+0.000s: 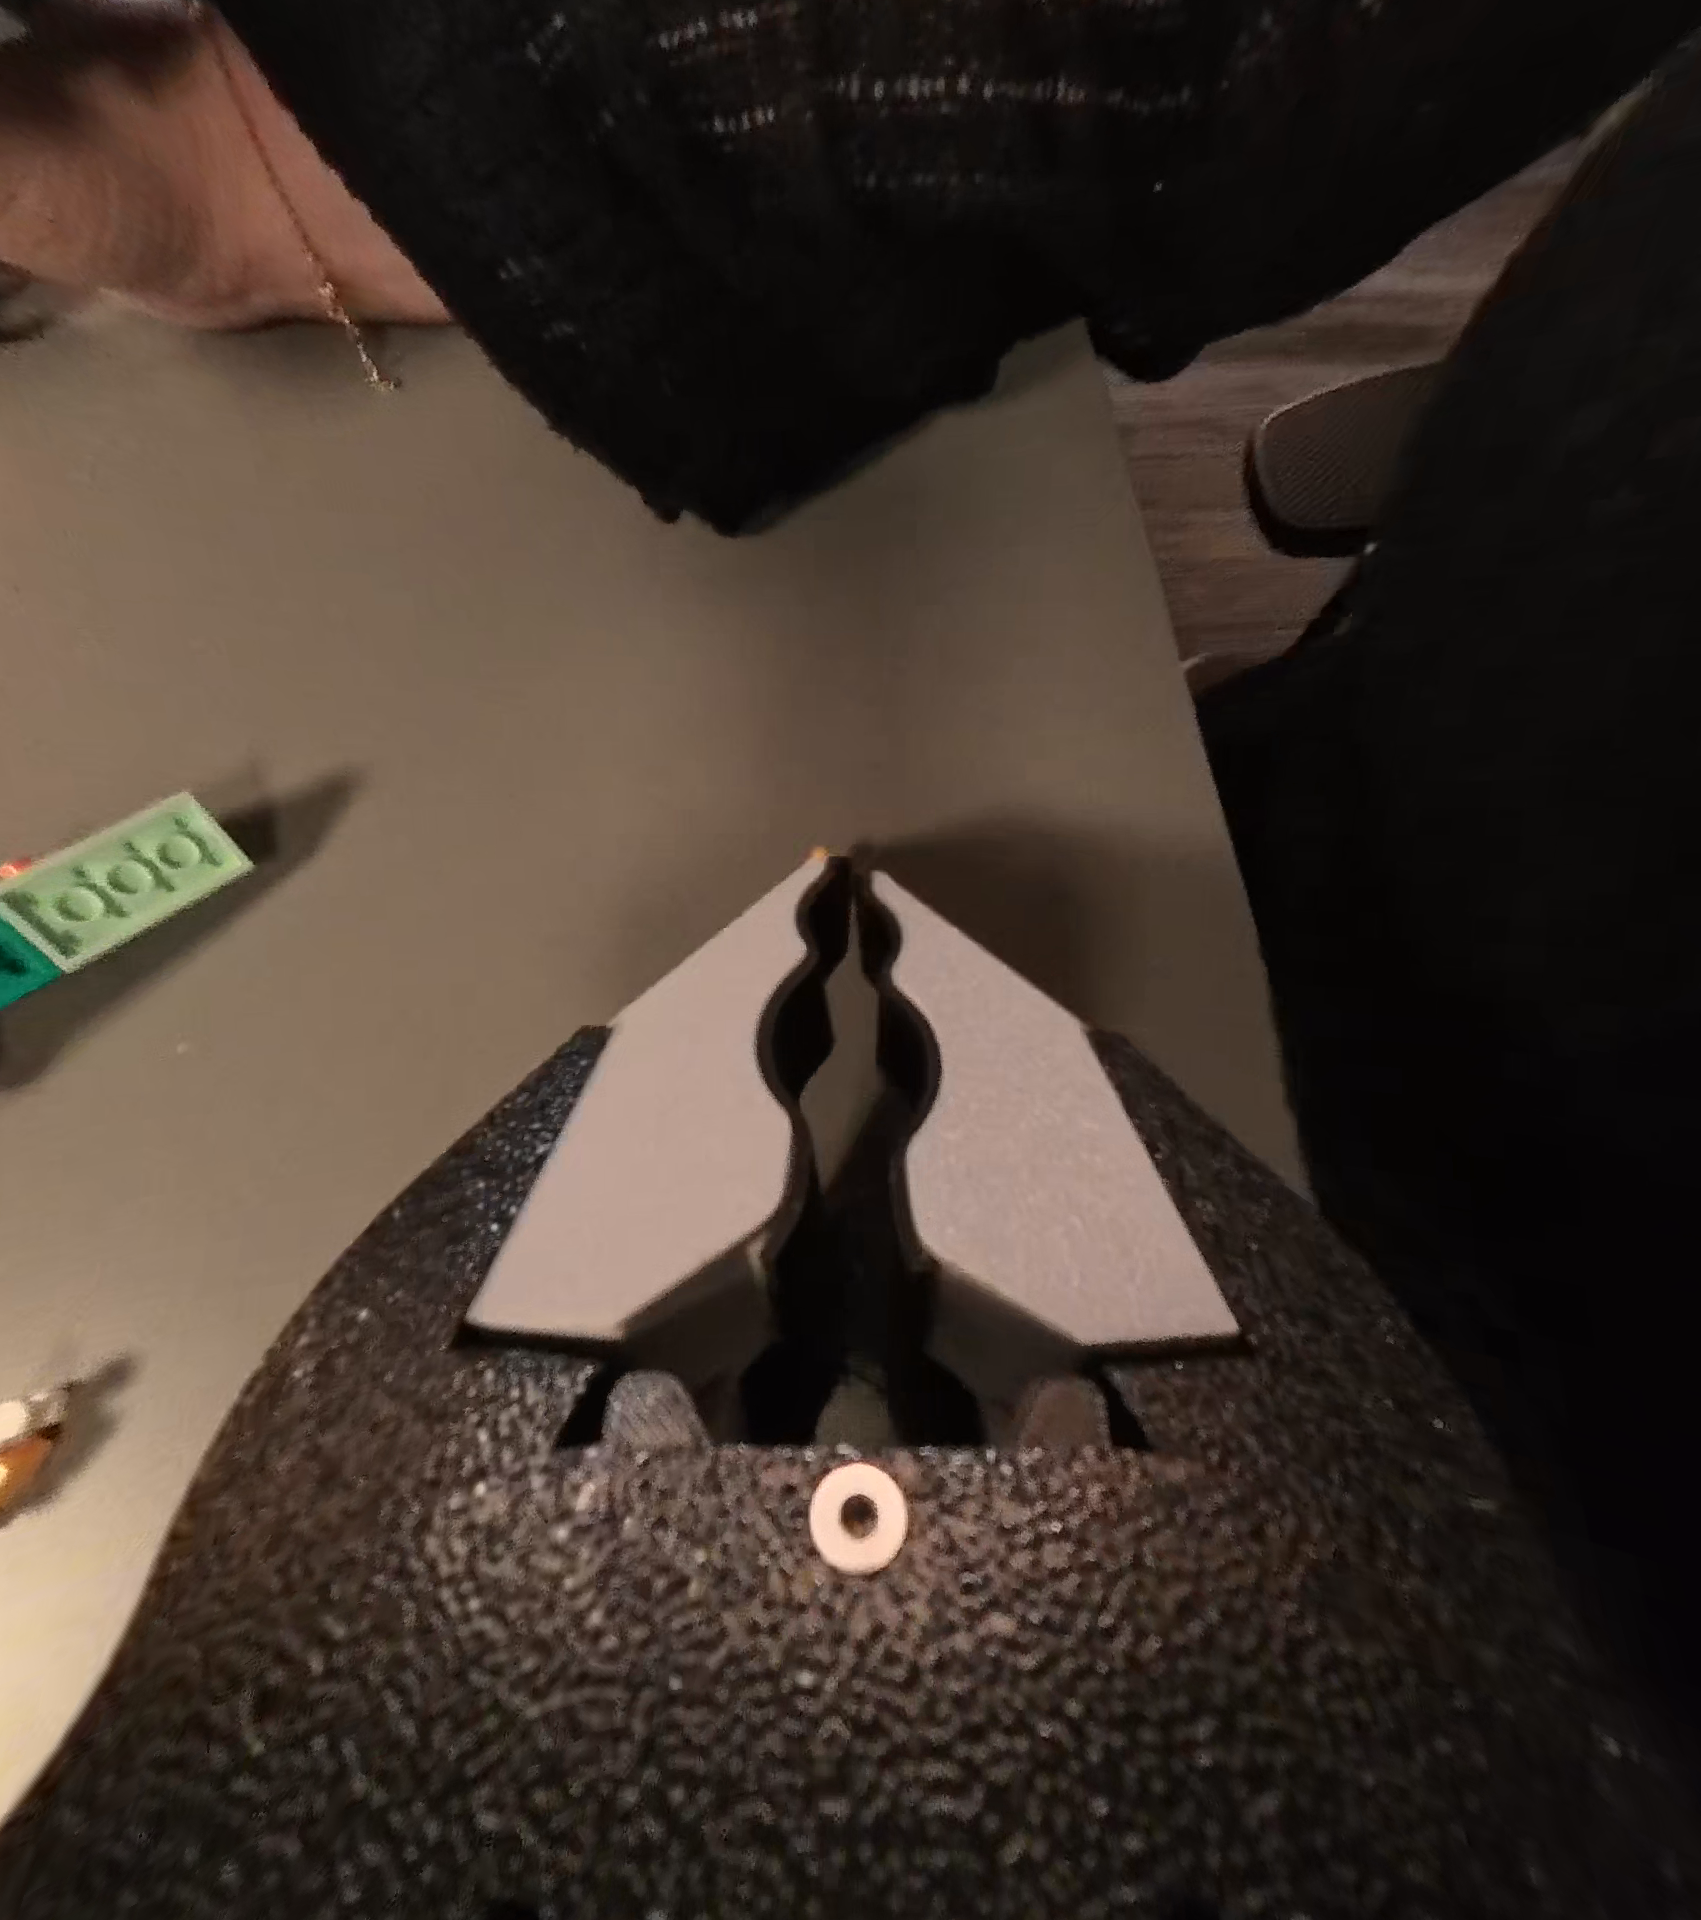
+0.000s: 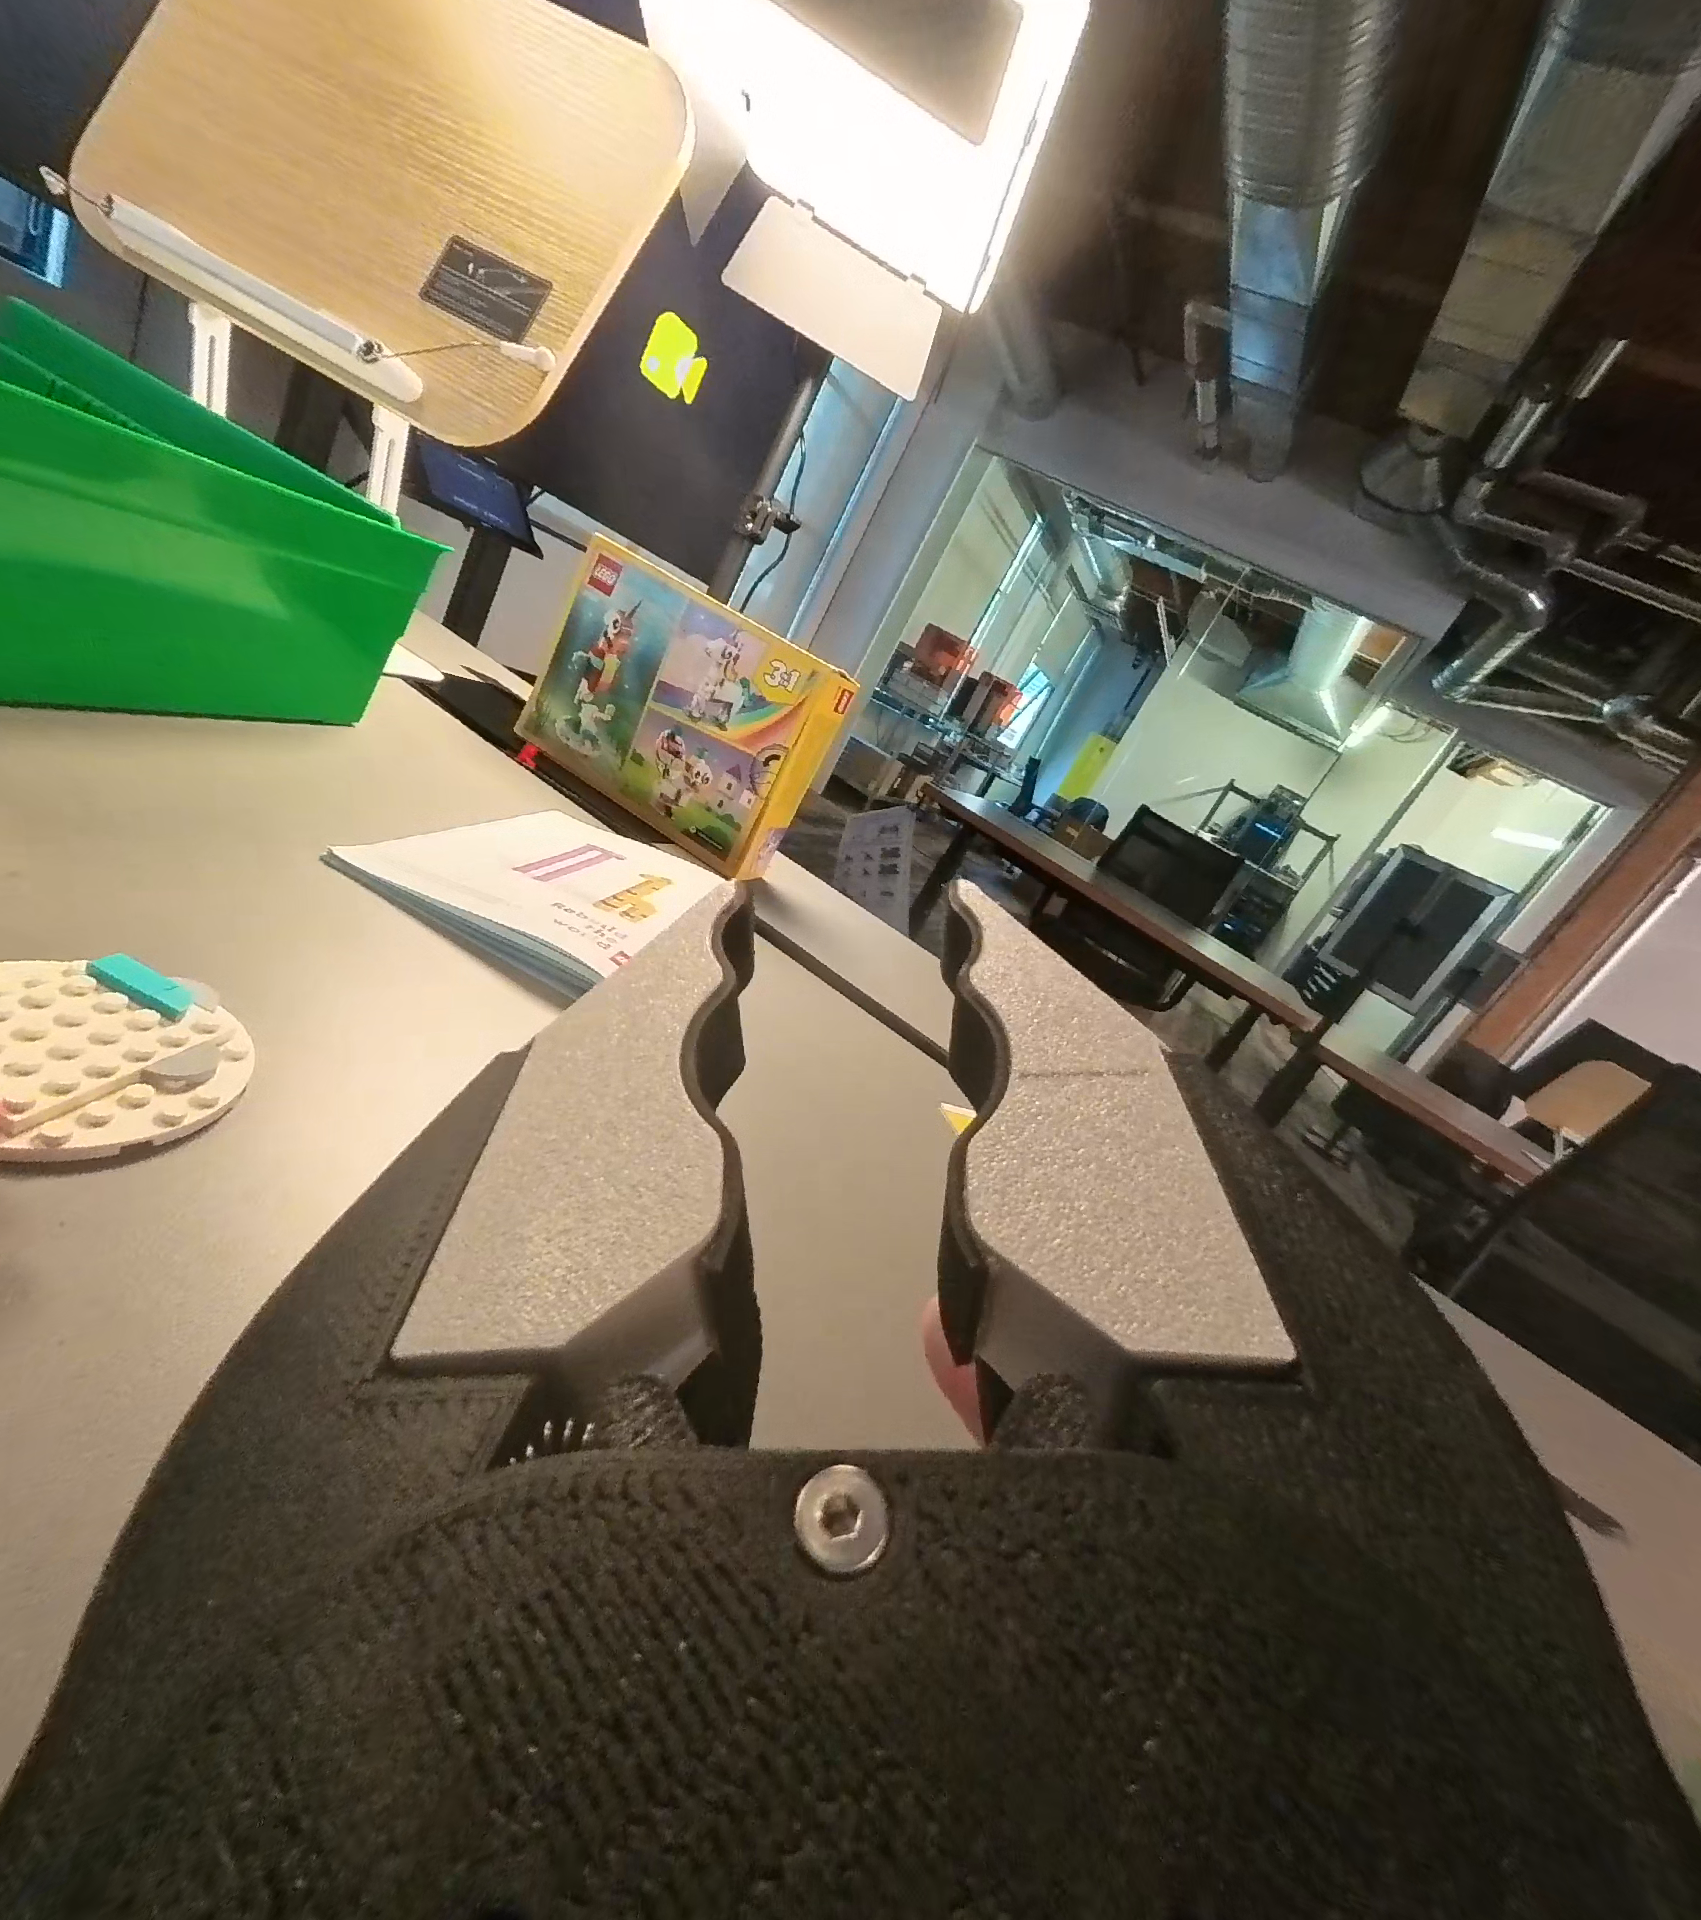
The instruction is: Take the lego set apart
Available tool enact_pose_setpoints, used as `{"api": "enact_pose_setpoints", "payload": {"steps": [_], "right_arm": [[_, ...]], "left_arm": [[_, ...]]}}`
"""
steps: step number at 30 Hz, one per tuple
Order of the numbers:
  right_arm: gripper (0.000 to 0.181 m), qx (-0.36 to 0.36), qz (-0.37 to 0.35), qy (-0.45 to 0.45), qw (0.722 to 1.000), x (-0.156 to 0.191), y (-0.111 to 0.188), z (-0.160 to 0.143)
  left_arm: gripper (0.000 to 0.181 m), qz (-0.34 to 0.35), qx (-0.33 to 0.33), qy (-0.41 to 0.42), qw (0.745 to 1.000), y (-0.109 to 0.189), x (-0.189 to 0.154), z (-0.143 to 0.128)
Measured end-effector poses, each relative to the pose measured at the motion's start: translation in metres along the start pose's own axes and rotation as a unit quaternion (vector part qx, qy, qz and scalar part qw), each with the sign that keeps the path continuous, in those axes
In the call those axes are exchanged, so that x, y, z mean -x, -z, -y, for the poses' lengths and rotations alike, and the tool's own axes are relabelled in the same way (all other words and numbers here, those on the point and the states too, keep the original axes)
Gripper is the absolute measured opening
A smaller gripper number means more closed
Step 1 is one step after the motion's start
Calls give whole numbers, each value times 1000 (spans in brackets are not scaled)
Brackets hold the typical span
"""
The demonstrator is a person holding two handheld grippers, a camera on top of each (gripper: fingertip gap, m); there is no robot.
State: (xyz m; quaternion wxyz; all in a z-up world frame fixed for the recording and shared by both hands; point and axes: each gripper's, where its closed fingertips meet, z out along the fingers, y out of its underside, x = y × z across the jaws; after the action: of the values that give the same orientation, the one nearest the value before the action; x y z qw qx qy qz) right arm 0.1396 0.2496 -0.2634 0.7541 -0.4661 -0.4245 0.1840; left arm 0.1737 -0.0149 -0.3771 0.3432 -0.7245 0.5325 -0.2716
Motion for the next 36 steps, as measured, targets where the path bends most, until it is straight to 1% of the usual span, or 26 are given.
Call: {"api": "enact_pose_setpoints", "payload": {"steps": [2,8,9,10,12,13,15,16,17,23,25,28,31,33,34,35,36], "right_arm": [[34,-2,0,-3,1000,-1,0,0],[34,-6,-1,-10,1000,-2,0,1],[34,-6,0,-11,1000,-2,-1,1],[34,-6,1,-10,1000,-1,-2,1],[34,-6,4,-8,1000,0,-3,1],[34,-6,6,-7,1000,1,-3,1],[34,-7,7,-6,1000,2,-3,1],[34,-7,8,-6,1000,2,-3,2],[34,-8,7,-7,1000,2,-3,2],[34,-8,4,-11,1000,0,-3,1],[38,-7,-1,-17,1000,-2,-4,1],[42,-10,-9,-27,1000,-6,-3,1],[42,-11,-13,-32,999,-9,-2,1],[41,-12,-14,-32,999,-9,-1,2],[41,-12,-14,-32,999,-9,-1,2],[41,-12,-13,-32,999,-9,-1,2],[40,-12,-12,-32,999,-9,-1,2]], "left_arm": [[0,22,-15,-21,999,3,4,3],[2,15,-66,39,997,18,16,11],[11,-3,-73,50,996,18,12,15],[21,-17,-67,63,996,16,9,14],[29,-24,-22,64,997,7,8,3],[26,-22,-8,55,998,4,8,0],[15,-36,-17,46,998,2,5,5],[13,-40,-10,48,998,1,5,3],[13,-41,-1,48,998,-1,6,1],[5,-36,4,26,999,-5,9,3],[3,-39,5,20,999,-5,8,2],[2,-48,11,18,999,-5,7,2],[2,-40,8,14,999,-4,11,1],[2,-32,-4,15,999,2,14,4],[2,-20,-22,14,999,11,17,12],[2,5,-45,10,999,26,25,23],[2,44,-68,3,997,48,37,36]]}}
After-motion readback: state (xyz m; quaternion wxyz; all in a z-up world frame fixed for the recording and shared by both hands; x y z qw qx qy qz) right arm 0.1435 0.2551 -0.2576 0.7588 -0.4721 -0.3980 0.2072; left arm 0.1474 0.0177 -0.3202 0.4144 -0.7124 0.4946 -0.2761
